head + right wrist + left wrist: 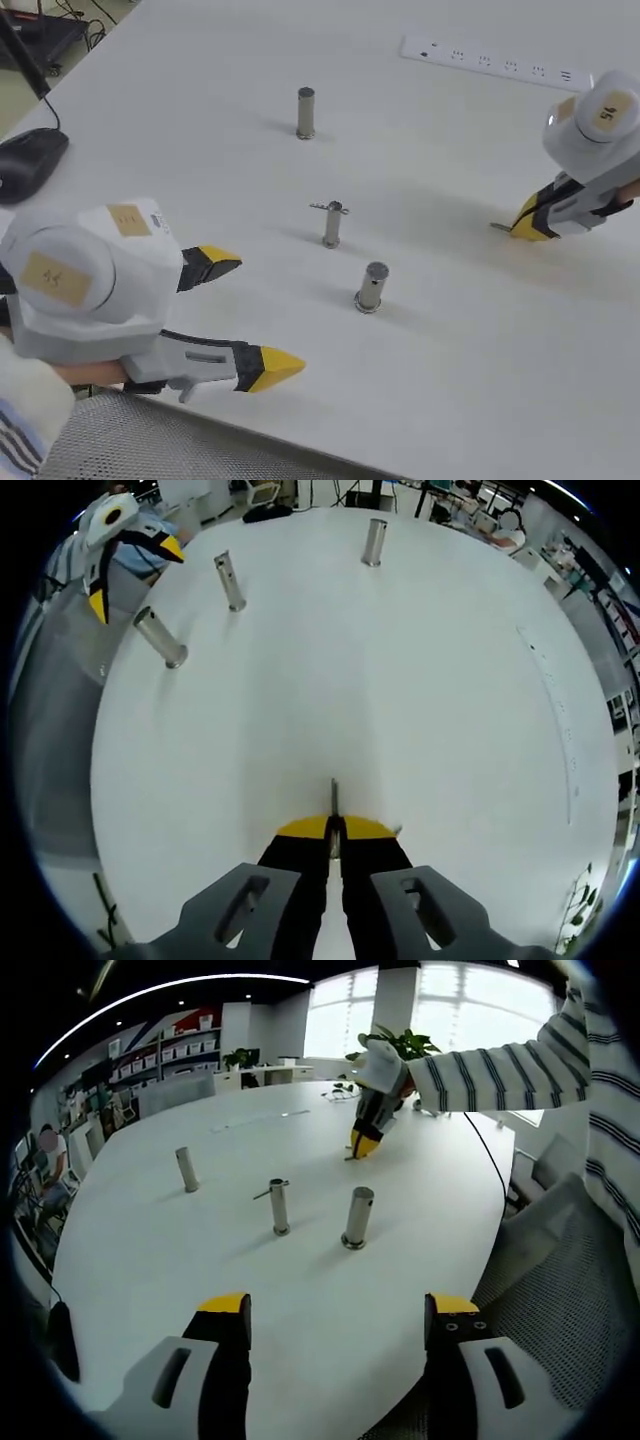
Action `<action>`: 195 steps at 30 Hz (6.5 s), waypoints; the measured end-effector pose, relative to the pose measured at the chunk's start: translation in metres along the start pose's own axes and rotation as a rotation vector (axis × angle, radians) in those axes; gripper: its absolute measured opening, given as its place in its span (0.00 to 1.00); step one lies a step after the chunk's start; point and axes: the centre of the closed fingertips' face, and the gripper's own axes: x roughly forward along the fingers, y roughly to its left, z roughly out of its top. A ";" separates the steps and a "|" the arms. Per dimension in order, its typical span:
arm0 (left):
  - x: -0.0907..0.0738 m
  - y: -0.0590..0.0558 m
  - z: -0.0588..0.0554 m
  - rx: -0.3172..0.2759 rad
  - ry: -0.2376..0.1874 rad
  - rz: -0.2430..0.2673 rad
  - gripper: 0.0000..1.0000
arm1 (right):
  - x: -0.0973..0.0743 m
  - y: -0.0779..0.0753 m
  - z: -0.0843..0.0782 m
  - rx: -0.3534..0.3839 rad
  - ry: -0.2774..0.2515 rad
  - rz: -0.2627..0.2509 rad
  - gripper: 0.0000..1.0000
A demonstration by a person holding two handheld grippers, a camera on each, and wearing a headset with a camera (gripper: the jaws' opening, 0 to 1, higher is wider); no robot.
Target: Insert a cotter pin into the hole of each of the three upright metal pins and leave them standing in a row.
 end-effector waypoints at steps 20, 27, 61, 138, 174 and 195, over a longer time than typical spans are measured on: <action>0.001 -0.005 0.003 0.023 -0.014 -0.011 0.71 | -0.004 0.004 -0.009 0.016 0.027 -0.029 0.03; 0.002 -0.007 0.005 0.030 -0.015 -0.021 0.71 | -0.006 0.005 -0.016 0.023 0.019 -0.035 0.03; 0.012 -0.018 0.021 0.062 -0.033 -0.088 0.67 | -0.040 0.050 -0.004 0.026 -0.044 -0.059 0.03; 0.077 -0.055 0.094 0.031 -0.047 -0.318 0.24 | -0.063 0.131 0.065 -0.079 -0.240 -0.269 0.03; 0.087 -0.081 0.092 -0.034 -0.003 -0.424 0.05 | -0.057 0.144 0.074 -0.114 -0.249 -0.295 0.03; 0.088 -0.078 0.093 -0.163 0.044 -0.444 0.02 | -0.057 0.145 0.078 -0.147 -0.247 -0.302 0.03</action>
